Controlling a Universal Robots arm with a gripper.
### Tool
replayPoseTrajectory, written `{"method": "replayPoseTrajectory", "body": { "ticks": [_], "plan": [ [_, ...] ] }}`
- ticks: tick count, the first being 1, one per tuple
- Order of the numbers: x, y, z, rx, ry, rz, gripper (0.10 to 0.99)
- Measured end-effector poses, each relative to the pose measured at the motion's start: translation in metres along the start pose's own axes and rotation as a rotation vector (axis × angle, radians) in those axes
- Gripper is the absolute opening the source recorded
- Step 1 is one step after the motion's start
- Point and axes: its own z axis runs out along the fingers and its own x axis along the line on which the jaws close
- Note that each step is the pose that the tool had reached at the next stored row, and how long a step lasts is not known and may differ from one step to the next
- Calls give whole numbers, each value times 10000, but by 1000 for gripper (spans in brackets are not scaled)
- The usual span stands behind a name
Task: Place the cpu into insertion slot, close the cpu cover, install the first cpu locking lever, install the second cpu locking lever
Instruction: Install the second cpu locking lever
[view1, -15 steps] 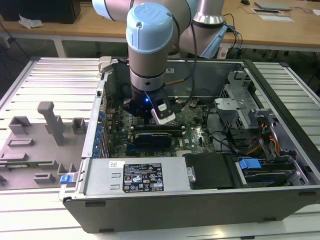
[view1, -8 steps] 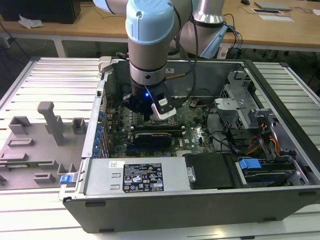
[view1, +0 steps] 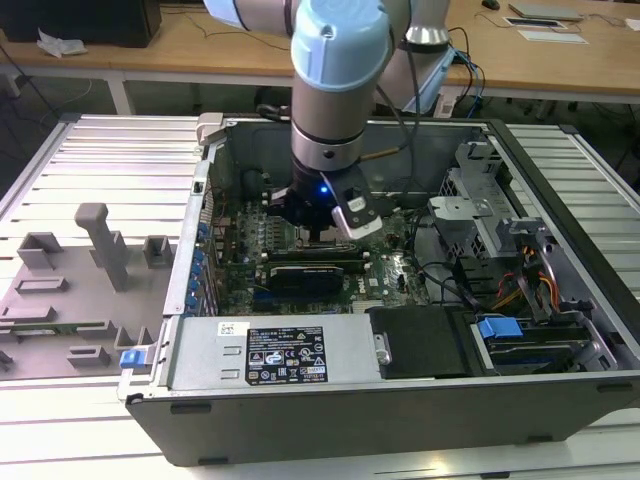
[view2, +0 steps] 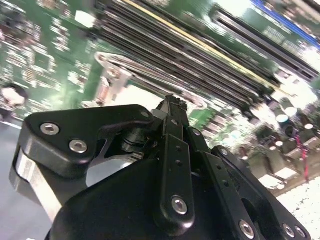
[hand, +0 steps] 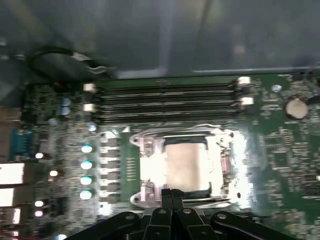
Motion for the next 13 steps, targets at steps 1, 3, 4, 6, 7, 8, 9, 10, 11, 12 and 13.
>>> {"method": "replayPoseTrajectory", "body": {
  "ticks": [1,3,4,6,7,8,9,10,11,12,13],
  "plan": [
    [-20,2,0,4,11,3,106],
    [-55,47,10,87,30,11,106],
    [-64,74,15,139,35,12,106],
    [-90,171,35,287,40,14,106],
    [-94,204,42,329,39,14,106],
    [-96,226,47,350,39,15,106],
    [-96,282,59,374,37,14,106],
    [-92,347,28,475,33,16,106],
    [-93,372,-54,632,26,13,106],
    [-92,371,-54,633,25,16,106],
    [-92,371,-55,635,26,16,106]
  ]
}}
